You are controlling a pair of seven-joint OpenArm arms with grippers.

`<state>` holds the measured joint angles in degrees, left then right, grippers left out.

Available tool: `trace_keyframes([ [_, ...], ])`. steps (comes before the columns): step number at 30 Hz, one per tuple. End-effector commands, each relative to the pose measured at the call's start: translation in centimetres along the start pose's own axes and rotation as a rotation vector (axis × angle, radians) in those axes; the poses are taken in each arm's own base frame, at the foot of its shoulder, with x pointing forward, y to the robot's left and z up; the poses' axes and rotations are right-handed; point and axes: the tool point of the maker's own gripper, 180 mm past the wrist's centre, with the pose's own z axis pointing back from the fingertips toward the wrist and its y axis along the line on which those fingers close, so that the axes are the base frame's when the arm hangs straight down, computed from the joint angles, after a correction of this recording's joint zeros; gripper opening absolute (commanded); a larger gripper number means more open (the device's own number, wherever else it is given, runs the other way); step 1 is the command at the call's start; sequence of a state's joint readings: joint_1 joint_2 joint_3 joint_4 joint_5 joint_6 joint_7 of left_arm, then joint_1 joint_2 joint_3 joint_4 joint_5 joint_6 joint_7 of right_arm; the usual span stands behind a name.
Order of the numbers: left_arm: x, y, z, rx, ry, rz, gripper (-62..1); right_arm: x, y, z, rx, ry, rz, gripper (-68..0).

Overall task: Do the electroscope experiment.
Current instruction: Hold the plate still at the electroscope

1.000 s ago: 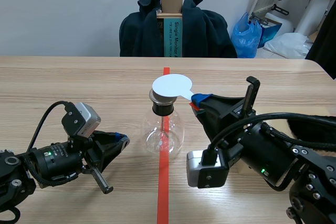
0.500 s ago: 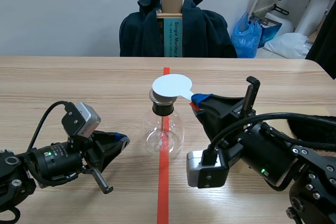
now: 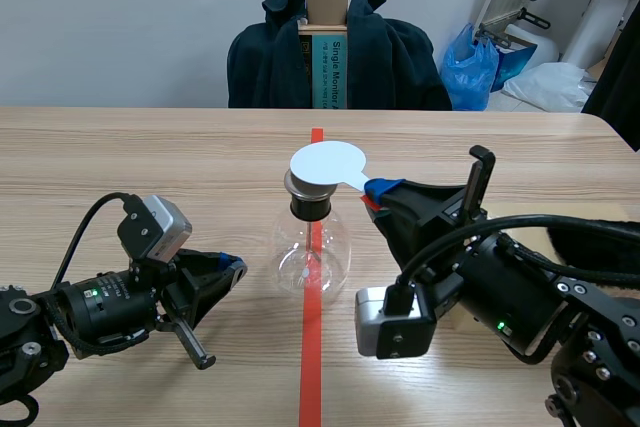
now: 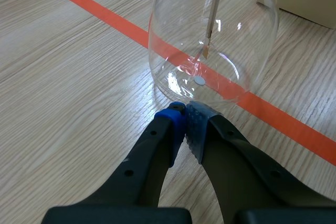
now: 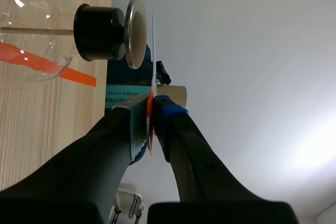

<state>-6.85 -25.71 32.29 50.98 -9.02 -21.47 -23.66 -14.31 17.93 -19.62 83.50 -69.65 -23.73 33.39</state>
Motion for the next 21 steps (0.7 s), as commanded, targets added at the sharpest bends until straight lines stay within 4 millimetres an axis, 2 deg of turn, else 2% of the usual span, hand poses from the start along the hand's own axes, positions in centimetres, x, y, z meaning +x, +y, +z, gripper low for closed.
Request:
trace_keyframes([
  [1,1.3,0.1,-0.5,-0.001,-0.041,-0.004,-57.7,-0.4,-1.3,-0.3,-0.040,0.001,0.025,-66.9],
  [12,1.3,0.1,-0.5,0.000,-0.041,-0.004,-57.8,-0.6,-1.3,-0.3,-0.040,0.008,0.025,-66.9],
  [21,1.3,0.1,-0.5,0.000,-0.041,-0.004,-57.8,-2.8,-1.4,-0.1,-0.042,0.132,0.022,-66.9],
])
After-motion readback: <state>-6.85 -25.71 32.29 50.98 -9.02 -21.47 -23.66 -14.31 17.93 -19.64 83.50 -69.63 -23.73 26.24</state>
